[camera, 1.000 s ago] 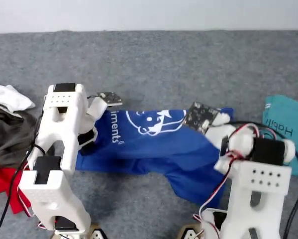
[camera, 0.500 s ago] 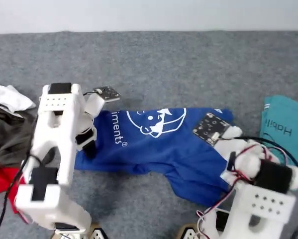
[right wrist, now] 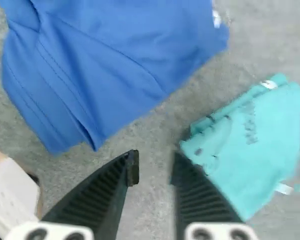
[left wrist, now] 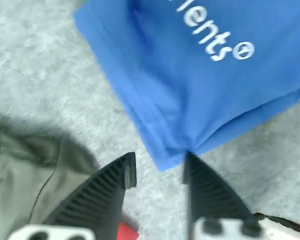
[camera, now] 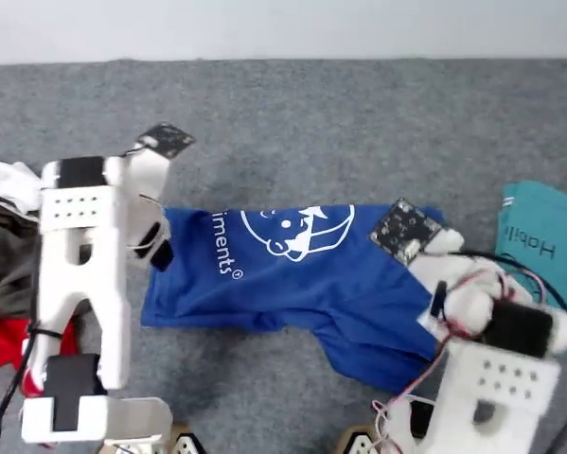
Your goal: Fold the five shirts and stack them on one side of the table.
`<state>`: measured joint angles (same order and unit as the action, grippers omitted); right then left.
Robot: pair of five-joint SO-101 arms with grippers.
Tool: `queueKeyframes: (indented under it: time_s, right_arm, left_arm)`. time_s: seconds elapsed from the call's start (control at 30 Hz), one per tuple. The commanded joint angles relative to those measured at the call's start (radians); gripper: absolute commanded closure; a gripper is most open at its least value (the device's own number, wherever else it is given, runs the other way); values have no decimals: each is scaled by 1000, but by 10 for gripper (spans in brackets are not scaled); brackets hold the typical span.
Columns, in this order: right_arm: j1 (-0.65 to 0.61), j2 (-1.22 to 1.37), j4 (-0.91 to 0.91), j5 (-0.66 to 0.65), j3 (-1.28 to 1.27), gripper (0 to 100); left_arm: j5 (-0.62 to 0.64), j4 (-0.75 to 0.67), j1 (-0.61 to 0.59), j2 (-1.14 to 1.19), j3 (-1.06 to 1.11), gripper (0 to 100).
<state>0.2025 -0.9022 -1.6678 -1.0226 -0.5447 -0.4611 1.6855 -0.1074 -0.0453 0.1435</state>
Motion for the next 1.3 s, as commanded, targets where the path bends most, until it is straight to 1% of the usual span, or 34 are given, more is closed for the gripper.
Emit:
queueKeyframes:
  time_s: [0.0,0.07,0.13,0.3,0.4,0.47,0.53,0.6,0.7,0.83,0.97,1.07,1.17,1.27]
  right_arm:
    - [-47,79,16,101,18,983]
    - [-64,125,16,164,18,989]
    - [-77,160,16,212,18,989]
    - [-108,211,-5,259,18,974]
    - [-159,225,-87,287,20,897]
    - [-200,225,-114,318,18,837]
    - [-246,226,-110,353,17,803]
    - [-308,226,-84,377,6,799]
    - [-426,228,-27,410,-63,799]
    - [-532,228,93,474,-193,798]
    - [-556,228,231,488,-313,798]
    - [-558,228,323,488,-371,800]
    - [-558,234,380,486,-408,801]
    - [-558,300,410,488,-414,801]
  left_arm:
    - [21,-5,109,25,-41,990]
    - [29,-11,150,66,-41,982]
    - [49,-29,161,124,-41,986]
    - [55,-38,155,299,-41,985]
    - [54,-25,152,334,-47,975]
    - [55,-25,118,311,-48,932]
    - [57,-31,58,275,-50,882]
    - [57,-26,-11,227,-58,852]
    - [55,-17,-94,158,-58,847]
    - [52,3,-158,92,-59,846]
    - [52,5,-204,55,-59,846]
    - [52,5,-212,51,-56,846]
    - [55,5,-207,55,-54,846]
    - [57,5,-206,57,-54,846]
